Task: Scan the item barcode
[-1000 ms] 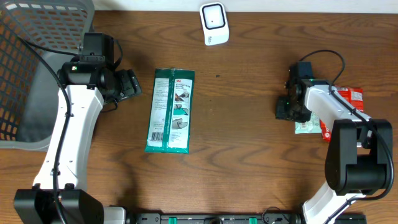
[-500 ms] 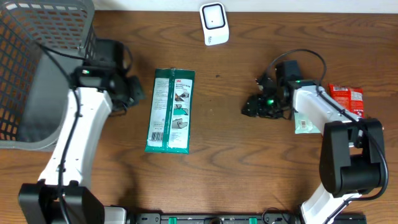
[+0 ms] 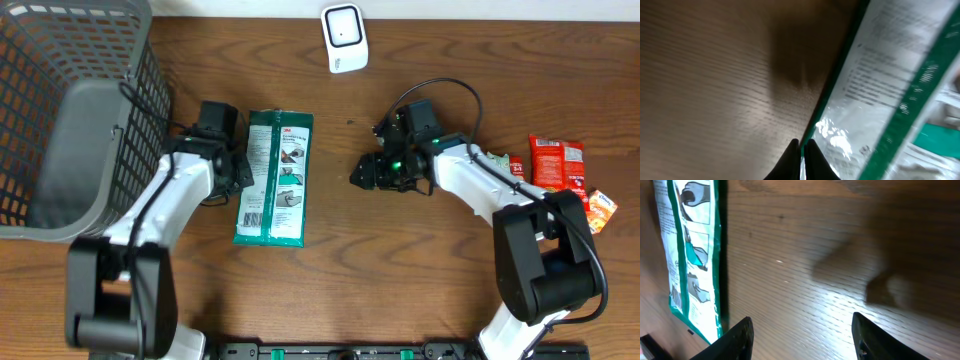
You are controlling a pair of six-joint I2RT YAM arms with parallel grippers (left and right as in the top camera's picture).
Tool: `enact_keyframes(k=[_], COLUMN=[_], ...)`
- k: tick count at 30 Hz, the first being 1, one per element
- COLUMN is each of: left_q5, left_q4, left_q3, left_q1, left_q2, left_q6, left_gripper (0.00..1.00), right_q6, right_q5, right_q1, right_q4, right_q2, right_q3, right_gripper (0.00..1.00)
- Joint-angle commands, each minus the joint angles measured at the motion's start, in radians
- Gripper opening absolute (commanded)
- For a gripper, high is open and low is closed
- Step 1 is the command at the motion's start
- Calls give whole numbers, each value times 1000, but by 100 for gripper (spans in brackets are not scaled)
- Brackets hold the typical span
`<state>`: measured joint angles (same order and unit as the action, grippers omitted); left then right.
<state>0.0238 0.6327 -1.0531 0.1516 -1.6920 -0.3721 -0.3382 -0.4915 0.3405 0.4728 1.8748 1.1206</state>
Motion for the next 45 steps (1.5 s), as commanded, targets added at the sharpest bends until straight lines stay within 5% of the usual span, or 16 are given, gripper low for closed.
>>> enact_keyframes(k=[1, 8, 18, 26, 32, 39, 43, 45], left_q5=[17, 68, 134, 134, 133, 85, -4, -10], left_q4=[-11, -14, -13, -14, -18, 10, 72, 74], left_q3=[15, 15, 15, 15, 15, 7, -26, -26], left_q1=[9, 9, 68, 181, 231, 230, 230, 230], left_q2=[-99, -212, -288, -289, -289, -278, -221, -186], left_q6=[-19, -19, -19, -19, -19, -14, -14, -14], left_gripper=[7, 7, 7, 8, 8, 8, 8, 9], right_q6=[-52, -94, -94, -82, -52, -15, 37, 55], right_q5=[28, 10, -334, -408, -415, -412, -404, -391], right_q1=[32, 48, 59, 105, 138, 140, 138, 136], right_q4=[-14, -42, -220, -311, -392, -417, -418, -417], right_q2=[11, 35, 189, 253, 253, 253, 241, 228], right_q3=[-4, -4, -5, -5, -5, -5, -4, -4], right_gripper=[58, 58, 60, 58, 44, 2, 2, 9])
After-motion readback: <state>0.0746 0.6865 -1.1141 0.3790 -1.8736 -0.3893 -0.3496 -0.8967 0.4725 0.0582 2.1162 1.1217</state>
